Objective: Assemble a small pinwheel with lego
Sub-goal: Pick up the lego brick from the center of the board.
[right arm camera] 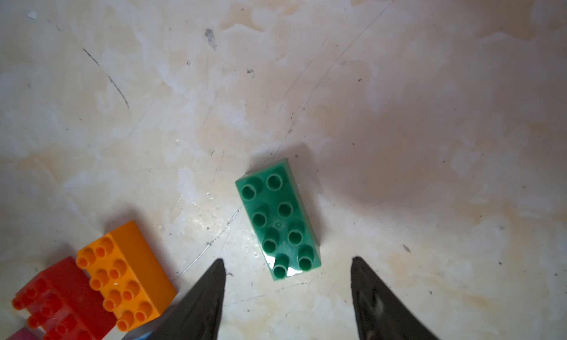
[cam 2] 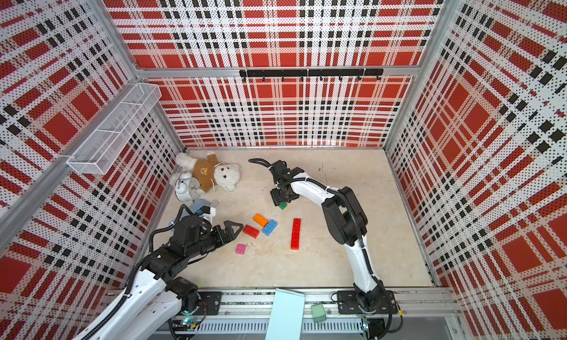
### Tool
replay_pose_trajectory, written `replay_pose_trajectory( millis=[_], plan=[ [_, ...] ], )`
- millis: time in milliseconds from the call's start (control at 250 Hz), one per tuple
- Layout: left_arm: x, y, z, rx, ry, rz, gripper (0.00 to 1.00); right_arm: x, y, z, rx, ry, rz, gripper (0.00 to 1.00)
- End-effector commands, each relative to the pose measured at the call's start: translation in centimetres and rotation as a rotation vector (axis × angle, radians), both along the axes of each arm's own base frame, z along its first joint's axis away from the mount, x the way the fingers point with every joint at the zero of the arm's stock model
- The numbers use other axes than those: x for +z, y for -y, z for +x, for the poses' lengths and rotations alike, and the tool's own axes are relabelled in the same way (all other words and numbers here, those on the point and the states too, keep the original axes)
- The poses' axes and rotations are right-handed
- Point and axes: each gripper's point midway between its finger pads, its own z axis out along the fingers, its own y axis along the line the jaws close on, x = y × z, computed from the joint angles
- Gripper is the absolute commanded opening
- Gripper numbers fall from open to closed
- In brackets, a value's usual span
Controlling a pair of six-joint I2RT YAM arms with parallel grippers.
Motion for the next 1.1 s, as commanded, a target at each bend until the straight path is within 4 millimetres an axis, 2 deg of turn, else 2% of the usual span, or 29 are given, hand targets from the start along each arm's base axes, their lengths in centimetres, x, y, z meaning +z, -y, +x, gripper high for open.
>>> replay_pose_trajectory(
  millis=[0, 264, 700, 824, 960, 1068, 1096],
  plan=[
    [0.3, 0.2, 0.4, -0.004, 0.013, -0.018, 0.99, 0.0, -0.3, 0.2, 0.057, -0.014, 0.002, 0.66],
    [-0.2, 0.4, 0.8, 0.004, -0.002, -0.025, 1.00, -2.1, -1.1, 0.3, 0.078, -0.064, 0.007, 0.58],
    [-0.6, 0.1, 1.0, 0.009, -0.014, -0.034, 0.99, -2.1, -0.5, 0.9, 0.051, -0.030, -0.040, 0.35],
    [-1.0, 0.0, 1.1, 0.012, -0.023, -0.036, 0.99, -0.4, -0.5, 0.8, 0.035, -0.008, -0.014, 0.29],
    [-0.6, 0.2, 1.4, -0.008, -0.006, -0.027, 1.00, 3.9, -0.1, 0.1, -0.020, 0.046, 0.056, 0.19],
    [0.2, 0.4, 1.7, -0.028, 0.029, -0.027, 0.99, 7.3, 1.7, -1.7, -0.097, 0.088, 0.115, 0.16],
    [0.4, 0.6, 1.8, -0.036, 0.040, -0.034, 0.99, 7.5, 2.3, -2.6, -0.118, 0.083, 0.126, 0.15]
  ],
)
